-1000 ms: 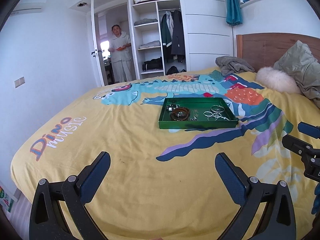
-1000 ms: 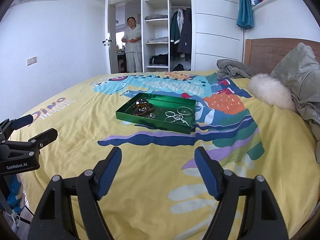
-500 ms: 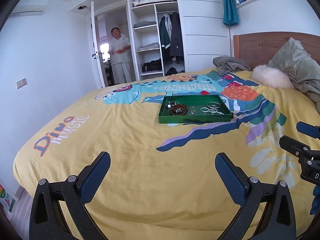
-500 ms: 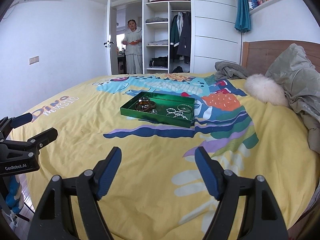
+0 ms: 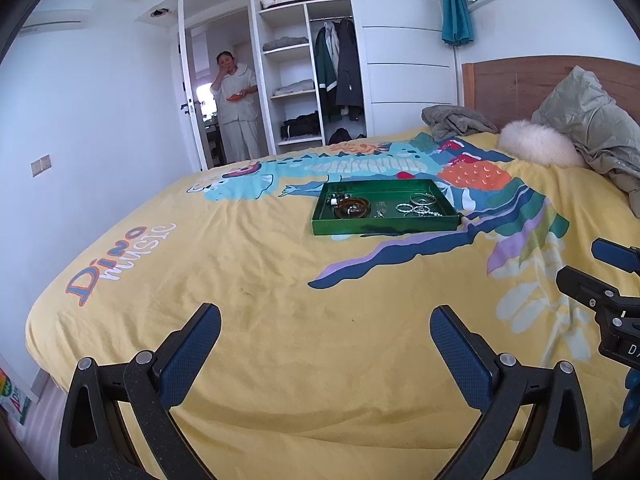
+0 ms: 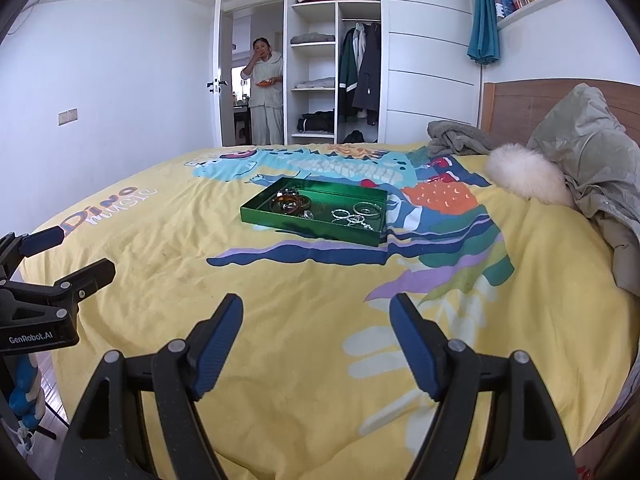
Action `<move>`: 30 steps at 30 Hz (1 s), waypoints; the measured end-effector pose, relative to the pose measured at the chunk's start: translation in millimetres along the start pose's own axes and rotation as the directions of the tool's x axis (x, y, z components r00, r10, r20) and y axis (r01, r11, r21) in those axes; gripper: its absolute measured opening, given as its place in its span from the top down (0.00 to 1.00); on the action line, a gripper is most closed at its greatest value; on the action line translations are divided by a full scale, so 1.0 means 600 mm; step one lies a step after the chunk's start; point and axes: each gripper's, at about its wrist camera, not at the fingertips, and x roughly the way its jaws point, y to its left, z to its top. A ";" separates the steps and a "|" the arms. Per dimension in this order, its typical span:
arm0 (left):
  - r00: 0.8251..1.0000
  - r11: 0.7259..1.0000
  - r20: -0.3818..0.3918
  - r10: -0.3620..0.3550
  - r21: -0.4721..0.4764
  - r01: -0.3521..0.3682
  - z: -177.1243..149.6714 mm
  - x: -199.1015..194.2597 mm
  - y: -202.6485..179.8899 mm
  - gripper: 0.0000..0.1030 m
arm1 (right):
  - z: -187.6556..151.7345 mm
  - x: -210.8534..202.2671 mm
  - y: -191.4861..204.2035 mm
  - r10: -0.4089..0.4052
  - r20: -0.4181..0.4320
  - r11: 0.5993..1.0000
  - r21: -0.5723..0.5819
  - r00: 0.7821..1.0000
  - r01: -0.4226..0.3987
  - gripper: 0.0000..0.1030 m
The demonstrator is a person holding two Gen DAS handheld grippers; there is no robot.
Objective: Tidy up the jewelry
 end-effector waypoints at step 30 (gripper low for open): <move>0.999 0.999 -0.027 -0.038 0.010 0.039 -0.011 0.021 -0.017 0.00 | -0.012 0.022 -0.021 -0.032 0.004 0.999 0.027 0.999 0.032 0.27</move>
